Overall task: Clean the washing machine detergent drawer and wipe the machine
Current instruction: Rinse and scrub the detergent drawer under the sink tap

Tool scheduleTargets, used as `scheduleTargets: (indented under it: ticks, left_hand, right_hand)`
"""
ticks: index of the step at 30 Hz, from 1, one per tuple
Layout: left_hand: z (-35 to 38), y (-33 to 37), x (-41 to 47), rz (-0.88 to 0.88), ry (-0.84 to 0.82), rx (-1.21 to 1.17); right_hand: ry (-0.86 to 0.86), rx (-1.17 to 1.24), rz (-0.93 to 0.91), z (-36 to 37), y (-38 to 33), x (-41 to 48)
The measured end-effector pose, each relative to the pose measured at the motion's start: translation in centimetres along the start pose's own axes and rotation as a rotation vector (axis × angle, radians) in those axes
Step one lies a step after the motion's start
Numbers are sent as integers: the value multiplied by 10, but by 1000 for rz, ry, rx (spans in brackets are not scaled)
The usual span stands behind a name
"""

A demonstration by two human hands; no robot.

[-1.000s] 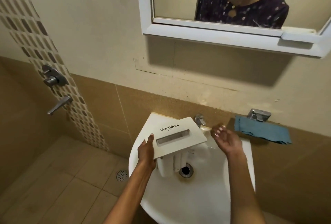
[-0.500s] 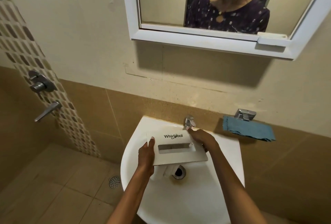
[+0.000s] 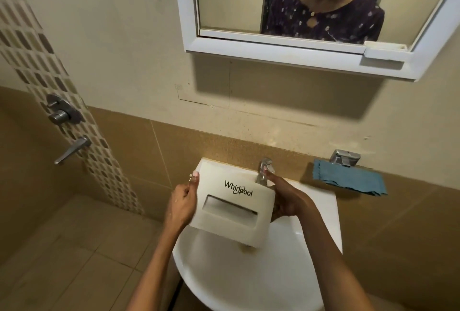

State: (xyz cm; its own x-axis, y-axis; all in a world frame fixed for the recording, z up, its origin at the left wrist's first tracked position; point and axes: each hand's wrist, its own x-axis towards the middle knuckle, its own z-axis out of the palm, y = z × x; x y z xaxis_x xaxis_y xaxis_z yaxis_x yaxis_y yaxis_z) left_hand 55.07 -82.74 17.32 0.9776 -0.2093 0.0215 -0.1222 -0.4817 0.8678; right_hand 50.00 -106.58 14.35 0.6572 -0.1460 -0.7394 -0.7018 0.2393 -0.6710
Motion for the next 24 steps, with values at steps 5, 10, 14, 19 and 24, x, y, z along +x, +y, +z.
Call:
scheduleTargets:
  ticks: [5,10,14,19,24]
  left_hand:
    - [-6,-1,-5,115,-49,20]
    - [-13,7,-6,284,-21,25]
    - [-9,-4,-4,449,-44,46]
    - [5,-36,0,613,-17,112]
    - [13,-66,-1,620,-54,116]
  right_hand:
    - [-105,-188,38,10,1,1]
    - [-118,-320,-43,16,-17,3]
    - [-155,-424,-79,26,-31,17]
    - [75,-555,-211,38,-34,22]
    - [211,-602,-281,40,-17,28]
